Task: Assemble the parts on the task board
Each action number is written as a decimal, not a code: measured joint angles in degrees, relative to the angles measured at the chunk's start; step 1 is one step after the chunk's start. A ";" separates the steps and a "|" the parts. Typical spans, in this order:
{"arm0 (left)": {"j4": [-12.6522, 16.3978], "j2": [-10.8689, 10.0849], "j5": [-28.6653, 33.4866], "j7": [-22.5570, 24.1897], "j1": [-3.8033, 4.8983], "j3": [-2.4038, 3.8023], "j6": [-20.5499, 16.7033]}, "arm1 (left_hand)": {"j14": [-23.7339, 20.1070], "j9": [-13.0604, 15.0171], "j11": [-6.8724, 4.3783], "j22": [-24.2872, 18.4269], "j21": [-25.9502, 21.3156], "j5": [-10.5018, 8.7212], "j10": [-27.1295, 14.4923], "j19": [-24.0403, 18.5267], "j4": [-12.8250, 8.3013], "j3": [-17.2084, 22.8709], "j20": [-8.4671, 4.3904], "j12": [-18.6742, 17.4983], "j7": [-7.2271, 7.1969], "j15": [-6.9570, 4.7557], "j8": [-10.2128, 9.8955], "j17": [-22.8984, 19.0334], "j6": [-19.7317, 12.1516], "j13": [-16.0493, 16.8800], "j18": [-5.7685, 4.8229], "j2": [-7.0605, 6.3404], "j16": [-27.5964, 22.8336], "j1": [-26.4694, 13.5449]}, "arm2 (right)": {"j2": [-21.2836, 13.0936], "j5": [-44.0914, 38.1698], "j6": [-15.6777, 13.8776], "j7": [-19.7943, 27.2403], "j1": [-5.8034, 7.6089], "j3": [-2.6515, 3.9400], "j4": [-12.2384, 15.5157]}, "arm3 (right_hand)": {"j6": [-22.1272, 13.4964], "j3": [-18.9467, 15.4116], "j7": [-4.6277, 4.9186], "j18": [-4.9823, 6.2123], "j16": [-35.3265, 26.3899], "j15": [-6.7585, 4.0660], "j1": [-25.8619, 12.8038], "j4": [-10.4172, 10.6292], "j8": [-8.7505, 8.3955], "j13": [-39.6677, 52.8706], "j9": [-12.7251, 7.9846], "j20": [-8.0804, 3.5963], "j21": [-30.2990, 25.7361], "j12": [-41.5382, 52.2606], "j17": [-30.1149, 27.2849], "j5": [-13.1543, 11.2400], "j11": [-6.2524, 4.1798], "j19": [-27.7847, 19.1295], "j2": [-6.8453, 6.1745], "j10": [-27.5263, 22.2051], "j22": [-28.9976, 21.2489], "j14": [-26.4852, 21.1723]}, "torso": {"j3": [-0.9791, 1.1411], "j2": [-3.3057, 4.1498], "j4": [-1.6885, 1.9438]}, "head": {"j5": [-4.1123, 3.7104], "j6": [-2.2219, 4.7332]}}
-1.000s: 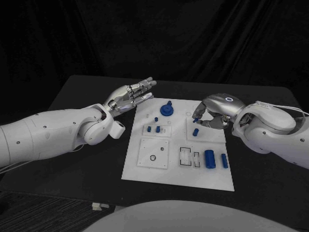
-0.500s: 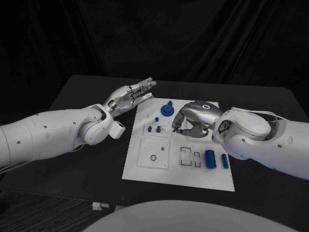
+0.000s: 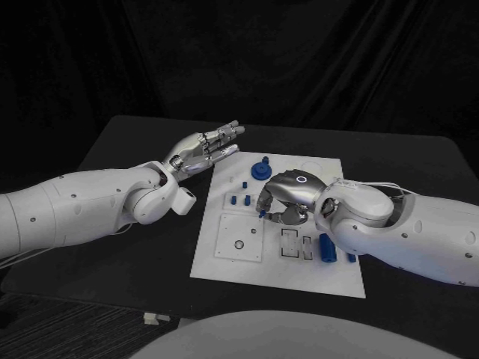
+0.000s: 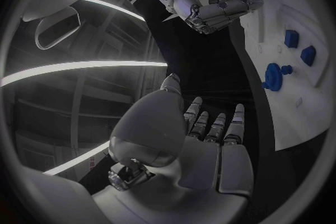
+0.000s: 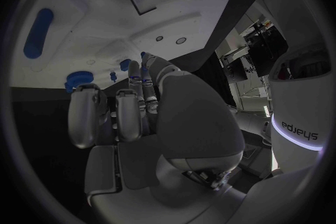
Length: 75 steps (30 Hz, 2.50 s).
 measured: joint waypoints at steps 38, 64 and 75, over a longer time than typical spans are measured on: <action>-0.81 0.76 0.01 0.01 -0.23 0.00 0.10 | 0.02 0.05 -0.01 1.44 0.00 0.00 0.00 0.44 -0.16 -0.15 0.43 0.00 0.20 0.42 0.00 0.06 0.20 0.00 0.01 0.46 0.00 0.46 | 1.96 -1.00 3.60 -0.39 -1.78 0.01 -0.30 | -0.29 -0.01 -0.11 0.00 0.00 0.00 0.14 -0.01 -0.42 -0.15 0.76 0.00 0.00 -0.22 -0.07 0.35 0.15 0.00 -0.15 0.15 0.02 0.00 | 0.02 -0.05 -0.12 | 0.21 -0.15; -1.38 1.12 0.01 0.01 -0.72 0.00 0.31 | 0.22 0.04 0.19 1.65 0.23 0.00 -0.21 0.64 -0.32 -0.31 0.63 -0.23 0.41 0.62 0.00 0.10 -0.01 0.00 0.00 0.68 0.00 0.68 | 2.96 -1.00 3.64 -0.36 -2.32 0.13 -0.43 | -0.18 -0.08 0.02 0.00 0.00 0.00 0.15 -0.08 -0.65 -0.19 0.64 0.00 0.00 -0.43 -0.09 0.51 0.15 0.00 -0.16 0.14 0.01 0.00 | 0.02 -0.08 -0.13 | 0.34 -0.13; -1.59 1.27 0.01 0.01 -0.91 0.00 0.47 | 0.22 0.04 0.19 1.77 0.23 0.00 -0.21 0.64 -0.32 -0.31 0.63 -0.23 0.41 0.62 0.00 0.10 -0.01 0.00 0.00 0.68 0.00 0.68 | 2.96 -1.01 3.94 -0.37 -2.52 0.03 -0.39 | -0.28 -0.08 0.11 0.00 0.00 0.00 0.21 -0.08 -0.45 -0.24 0.68 0.00 0.00 -0.43 -0.08 0.77 0.14 0.00 -0.23 0.14 0.00 0.00 | 0.02 -0.10 -0.16 | 0.38 -0.13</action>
